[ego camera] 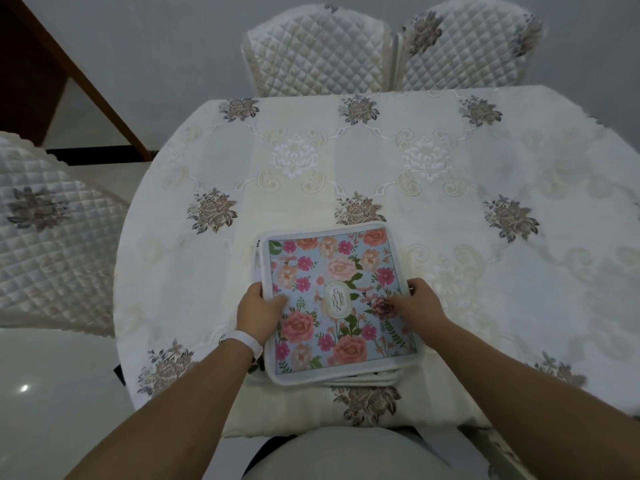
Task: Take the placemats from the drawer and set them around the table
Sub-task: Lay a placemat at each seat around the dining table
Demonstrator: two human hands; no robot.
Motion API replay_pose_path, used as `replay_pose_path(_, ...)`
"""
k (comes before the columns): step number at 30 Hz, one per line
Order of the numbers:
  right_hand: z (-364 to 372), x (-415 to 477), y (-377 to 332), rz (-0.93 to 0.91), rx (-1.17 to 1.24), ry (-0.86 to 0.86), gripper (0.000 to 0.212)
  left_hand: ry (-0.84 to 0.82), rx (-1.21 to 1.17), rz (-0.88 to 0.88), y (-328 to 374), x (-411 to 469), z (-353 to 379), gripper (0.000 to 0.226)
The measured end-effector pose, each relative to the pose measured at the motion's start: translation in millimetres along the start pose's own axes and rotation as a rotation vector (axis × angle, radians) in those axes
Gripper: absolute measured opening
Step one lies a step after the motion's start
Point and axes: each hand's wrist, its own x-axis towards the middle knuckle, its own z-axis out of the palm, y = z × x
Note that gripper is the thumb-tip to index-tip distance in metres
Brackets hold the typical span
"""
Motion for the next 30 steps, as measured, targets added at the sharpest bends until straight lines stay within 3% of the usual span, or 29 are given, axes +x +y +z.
replay_pose_path(4,-9.9,-9.2,5.7,0.037,0.021,0.017,0.023,-0.092,-0.067,0.007,5.6,-4.3,13.0,0.014)
replay_pose_path(18,-25.6,-89.8,22.5,-0.032,0.093,0.195,0.017,-0.353,-0.253,0.044,18.4,-46.7,3.0,0.017)
replay_pose_path(30,-20.8,-178.8,66.6,0.038,0.188,0.359,0.015,-0.595,-0.262,0.054,-5.5,-88.8,15.1,0.022)
